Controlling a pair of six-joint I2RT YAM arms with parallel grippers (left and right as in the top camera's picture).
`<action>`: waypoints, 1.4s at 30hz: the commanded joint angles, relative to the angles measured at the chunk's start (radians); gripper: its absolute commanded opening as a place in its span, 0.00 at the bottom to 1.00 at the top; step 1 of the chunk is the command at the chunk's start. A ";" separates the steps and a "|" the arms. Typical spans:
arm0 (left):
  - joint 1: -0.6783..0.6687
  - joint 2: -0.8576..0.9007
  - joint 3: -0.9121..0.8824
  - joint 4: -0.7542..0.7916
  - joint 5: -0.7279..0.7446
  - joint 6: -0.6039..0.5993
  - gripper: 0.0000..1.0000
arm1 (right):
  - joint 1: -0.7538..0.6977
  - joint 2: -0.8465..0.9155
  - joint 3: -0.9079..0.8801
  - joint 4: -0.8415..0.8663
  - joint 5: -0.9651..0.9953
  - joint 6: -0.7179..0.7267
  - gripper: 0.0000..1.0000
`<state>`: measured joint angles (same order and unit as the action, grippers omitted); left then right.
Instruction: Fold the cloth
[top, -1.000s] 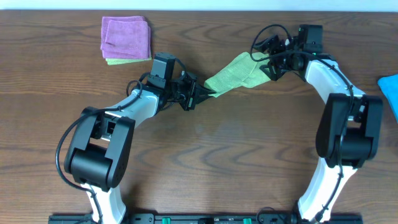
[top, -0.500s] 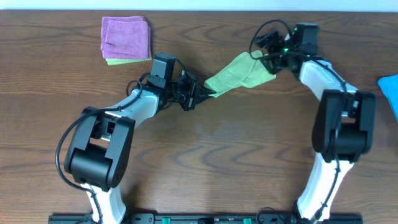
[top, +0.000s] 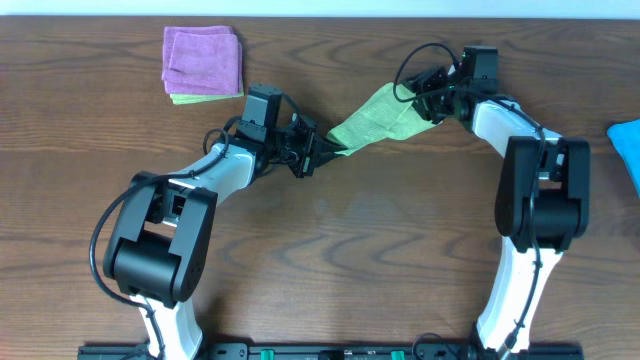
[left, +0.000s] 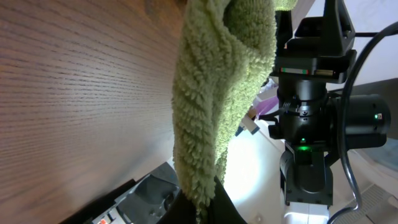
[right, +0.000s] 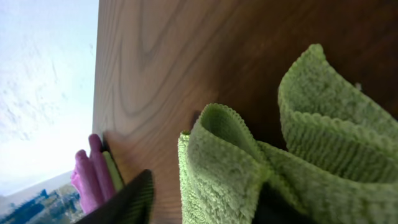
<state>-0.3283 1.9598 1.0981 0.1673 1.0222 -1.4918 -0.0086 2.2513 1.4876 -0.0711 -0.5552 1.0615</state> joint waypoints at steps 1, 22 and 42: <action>0.002 -0.018 0.006 0.002 0.019 0.018 0.06 | 0.000 0.024 -0.003 0.000 0.003 -0.015 0.32; 0.016 -0.018 0.006 0.155 0.196 0.021 0.06 | 0.005 -0.281 -0.003 -0.328 0.034 -0.438 0.01; 0.233 -0.020 0.095 0.997 0.506 -0.570 0.06 | 0.125 -0.716 -0.003 -0.484 0.212 -0.588 0.01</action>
<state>-0.1184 1.9541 1.1572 1.1519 1.4574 -1.9411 0.1062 1.5646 1.4807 -0.5522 -0.3649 0.4950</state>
